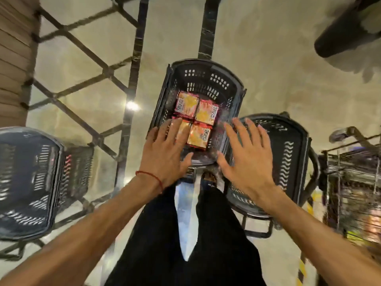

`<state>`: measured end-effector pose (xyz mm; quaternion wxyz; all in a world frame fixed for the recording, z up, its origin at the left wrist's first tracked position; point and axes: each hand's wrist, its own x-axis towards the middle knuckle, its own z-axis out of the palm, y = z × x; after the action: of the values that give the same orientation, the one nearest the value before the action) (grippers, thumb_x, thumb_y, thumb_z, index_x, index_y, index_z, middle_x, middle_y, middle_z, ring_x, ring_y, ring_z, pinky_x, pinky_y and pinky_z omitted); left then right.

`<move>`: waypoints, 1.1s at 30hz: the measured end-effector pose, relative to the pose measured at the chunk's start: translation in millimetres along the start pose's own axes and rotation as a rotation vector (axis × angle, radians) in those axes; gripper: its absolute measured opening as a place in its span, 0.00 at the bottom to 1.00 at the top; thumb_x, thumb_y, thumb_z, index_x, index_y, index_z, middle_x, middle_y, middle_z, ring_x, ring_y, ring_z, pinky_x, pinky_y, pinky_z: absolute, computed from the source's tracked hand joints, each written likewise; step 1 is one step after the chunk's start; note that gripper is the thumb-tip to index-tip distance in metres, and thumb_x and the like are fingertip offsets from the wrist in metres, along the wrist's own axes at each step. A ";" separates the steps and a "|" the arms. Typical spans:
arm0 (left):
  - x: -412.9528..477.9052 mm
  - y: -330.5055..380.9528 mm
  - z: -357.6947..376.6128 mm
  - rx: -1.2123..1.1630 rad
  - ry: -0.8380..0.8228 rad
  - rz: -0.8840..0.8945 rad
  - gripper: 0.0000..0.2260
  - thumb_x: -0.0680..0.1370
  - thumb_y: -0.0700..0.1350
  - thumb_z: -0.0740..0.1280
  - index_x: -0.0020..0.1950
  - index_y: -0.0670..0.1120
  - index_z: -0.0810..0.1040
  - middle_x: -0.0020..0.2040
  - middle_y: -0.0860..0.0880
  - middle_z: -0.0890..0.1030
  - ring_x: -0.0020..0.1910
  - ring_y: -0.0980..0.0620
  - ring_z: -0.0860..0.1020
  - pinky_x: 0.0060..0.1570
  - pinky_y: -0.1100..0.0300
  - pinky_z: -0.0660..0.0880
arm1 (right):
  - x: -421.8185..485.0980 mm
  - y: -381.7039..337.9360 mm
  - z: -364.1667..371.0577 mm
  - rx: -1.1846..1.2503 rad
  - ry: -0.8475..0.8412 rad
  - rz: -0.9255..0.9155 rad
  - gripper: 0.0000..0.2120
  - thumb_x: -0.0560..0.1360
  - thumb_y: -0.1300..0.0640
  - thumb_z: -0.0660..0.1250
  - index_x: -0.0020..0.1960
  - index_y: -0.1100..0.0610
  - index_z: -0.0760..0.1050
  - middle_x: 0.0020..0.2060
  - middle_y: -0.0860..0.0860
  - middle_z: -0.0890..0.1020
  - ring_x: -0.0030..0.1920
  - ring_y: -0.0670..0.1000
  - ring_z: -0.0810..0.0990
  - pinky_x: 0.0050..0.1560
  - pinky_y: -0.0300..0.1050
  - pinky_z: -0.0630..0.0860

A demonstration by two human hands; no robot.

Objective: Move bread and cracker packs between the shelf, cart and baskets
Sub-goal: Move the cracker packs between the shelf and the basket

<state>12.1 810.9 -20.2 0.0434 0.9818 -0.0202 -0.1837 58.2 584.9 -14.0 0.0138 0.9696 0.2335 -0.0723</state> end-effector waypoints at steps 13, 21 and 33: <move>148.4 -57.0 160.1 -0.018 -0.143 0.075 0.29 0.81 0.61 0.56 0.80 0.49 0.62 0.80 0.45 0.62 0.78 0.41 0.60 0.73 0.43 0.63 | 120.3 23.3 187.7 0.027 -0.034 -0.055 0.30 0.81 0.41 0.61 0.78 0.55 0.70 0.76 0.56 0.73 0.78 0.60 0.67 0.80 0.61 0.58; 229.0 -59.7 266.1 -0.055 -0.158 -0.018 0.29 0.80 0.62 0.53 0.78 0.51 0.65 0.79 0.47 0.64 0.77 0.44 0.62 0.69 0.44 0.66 | 198.6 51.5 312.9 0.059 -0.107 -0.118 0.33 0.80 0.38 0.60 0.80 0.54 0.67 0.78 0.54 0.71 0.79 0.60 0.66 0.79 0.61 0.58; 300.8 -69.6 331.9 -0.162 -0.179 -0.118 0.27 0.80 0.60 0.60 0.76 0.50 0.65 0.75 0.47 0.66 0.75 0.46 0.62 0.66 0.42 0.71 | 311.9 75.0 434.3 0.227 -0.517 0.038 0.45 0.76 0.43 0.74 0.83 0.56 0.54 0.80 0.54 0.63 0.80 0.57 0.59 0.81 0.55 0.57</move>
<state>173.8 837.6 -442.8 0.1097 0.9542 0.0487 -0.2740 308.8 632.5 -489.9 -0.0346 0.9185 0.1945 -0.3426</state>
